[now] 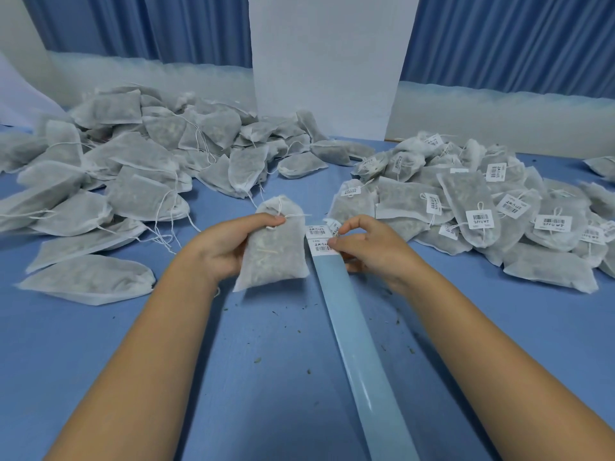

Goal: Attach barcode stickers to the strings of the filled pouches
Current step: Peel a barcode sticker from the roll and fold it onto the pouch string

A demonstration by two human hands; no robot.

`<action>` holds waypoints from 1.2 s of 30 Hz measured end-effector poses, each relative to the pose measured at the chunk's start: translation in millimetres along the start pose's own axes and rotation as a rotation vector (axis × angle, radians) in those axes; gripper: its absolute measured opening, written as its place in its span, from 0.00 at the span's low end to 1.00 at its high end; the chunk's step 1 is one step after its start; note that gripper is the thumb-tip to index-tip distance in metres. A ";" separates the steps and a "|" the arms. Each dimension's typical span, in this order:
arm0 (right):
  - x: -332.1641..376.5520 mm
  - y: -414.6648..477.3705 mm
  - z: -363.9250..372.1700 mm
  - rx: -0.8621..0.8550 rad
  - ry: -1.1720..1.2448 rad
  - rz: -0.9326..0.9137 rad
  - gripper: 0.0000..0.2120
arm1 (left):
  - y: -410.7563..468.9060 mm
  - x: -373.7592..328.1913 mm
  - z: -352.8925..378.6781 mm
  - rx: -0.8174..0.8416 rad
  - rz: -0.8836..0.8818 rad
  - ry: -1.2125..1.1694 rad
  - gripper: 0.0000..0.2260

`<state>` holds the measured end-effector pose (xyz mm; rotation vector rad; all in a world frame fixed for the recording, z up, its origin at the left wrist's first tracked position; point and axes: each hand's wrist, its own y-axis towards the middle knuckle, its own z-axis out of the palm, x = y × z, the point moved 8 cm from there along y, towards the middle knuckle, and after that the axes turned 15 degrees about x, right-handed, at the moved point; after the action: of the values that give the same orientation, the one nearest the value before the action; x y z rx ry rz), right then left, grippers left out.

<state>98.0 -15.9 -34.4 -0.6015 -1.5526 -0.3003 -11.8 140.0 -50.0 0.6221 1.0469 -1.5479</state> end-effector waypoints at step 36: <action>47.9 -26.8 25.3 -0.174 -0.923 -0.651 0.04 | 16.8 15.0 15.8 0.104 -0.033 -0.250 0.22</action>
<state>63.2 -15.3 15.0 -0.3507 -2.6311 -0.7182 2.9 119.0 -60.0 0.4688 0.7959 -1.6691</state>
